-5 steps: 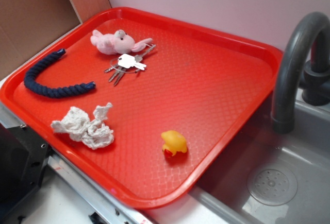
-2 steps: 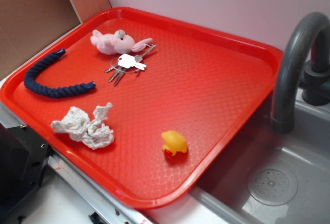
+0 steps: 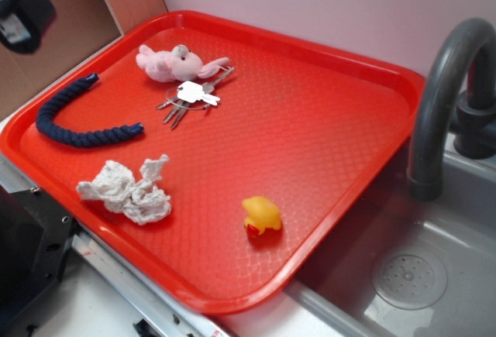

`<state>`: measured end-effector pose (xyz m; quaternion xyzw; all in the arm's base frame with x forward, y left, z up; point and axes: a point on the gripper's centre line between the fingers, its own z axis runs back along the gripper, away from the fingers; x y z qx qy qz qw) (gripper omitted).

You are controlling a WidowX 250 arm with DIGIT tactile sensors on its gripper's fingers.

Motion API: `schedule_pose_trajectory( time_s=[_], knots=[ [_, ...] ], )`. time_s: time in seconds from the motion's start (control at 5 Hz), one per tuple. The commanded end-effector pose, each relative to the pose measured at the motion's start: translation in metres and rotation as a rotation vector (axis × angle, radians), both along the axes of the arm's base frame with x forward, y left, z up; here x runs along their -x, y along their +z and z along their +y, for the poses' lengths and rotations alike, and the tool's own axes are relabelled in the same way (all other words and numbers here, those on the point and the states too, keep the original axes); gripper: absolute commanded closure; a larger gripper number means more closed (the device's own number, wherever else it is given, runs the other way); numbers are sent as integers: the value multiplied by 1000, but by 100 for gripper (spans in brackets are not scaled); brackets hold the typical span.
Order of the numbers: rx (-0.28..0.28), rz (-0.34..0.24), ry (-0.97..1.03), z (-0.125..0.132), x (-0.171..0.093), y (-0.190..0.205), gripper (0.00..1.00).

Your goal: Grab the yellow duck.

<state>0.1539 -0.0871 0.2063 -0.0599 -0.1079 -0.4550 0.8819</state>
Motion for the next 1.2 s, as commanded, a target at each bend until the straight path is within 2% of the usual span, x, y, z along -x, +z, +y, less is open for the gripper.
schedule_pose_trajectory(
  time_s=[0.0,0.2,0.6,1.0],
  knots=[
    [-28,39,-174,-44,-6,-34,0],
    [-64,79,-175,-60,-13,-63,0],
    [-156,163,-202,-75,-24,-116,0],
    [-196,225,-232,-80,-23,-148,0]
  ],
)
